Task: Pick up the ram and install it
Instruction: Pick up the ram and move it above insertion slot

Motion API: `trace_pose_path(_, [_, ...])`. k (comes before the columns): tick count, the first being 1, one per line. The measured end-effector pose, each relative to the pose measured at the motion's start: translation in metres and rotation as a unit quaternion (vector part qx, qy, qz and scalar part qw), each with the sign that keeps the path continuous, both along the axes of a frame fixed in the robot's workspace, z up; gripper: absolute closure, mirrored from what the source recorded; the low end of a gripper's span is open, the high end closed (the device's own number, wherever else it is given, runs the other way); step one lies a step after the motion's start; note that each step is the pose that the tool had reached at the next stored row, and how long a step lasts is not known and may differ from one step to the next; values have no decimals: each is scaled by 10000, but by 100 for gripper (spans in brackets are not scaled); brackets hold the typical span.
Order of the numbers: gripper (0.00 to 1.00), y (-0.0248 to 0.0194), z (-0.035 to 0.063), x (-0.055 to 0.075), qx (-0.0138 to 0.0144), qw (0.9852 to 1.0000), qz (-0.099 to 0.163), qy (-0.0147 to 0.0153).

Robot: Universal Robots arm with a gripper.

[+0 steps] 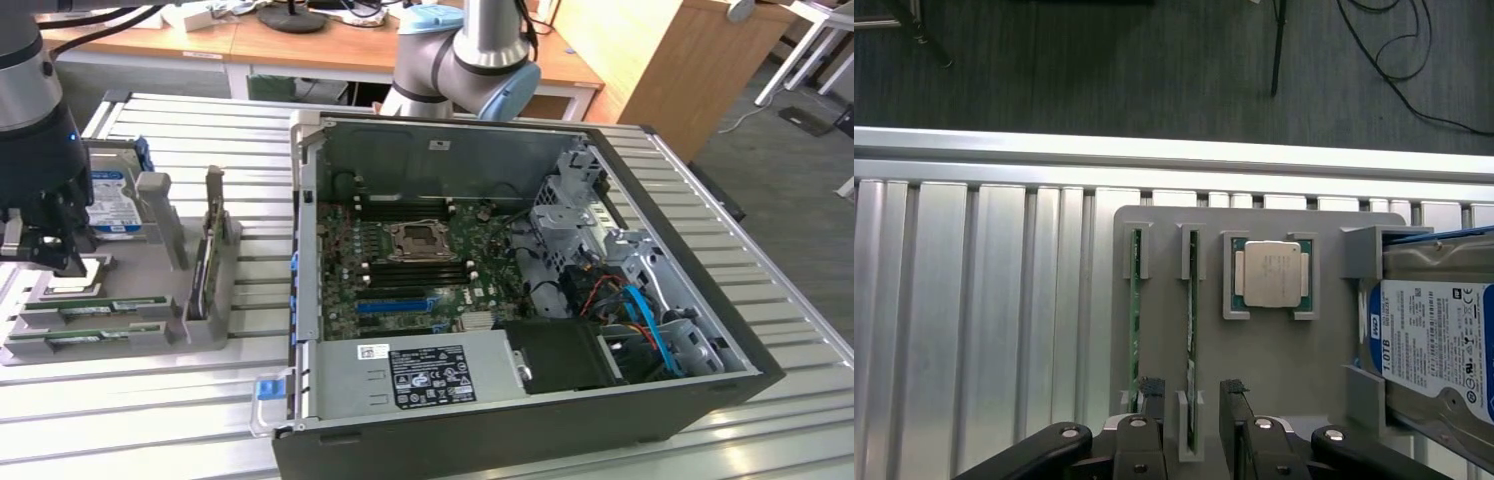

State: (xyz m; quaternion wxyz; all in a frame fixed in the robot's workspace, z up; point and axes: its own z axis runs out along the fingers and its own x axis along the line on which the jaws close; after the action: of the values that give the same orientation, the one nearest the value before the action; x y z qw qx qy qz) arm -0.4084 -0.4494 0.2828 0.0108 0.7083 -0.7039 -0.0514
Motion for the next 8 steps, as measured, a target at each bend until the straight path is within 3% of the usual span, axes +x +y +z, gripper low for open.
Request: trace_pose_path(8, [64,1,-12,0,2,10000,0,-2])
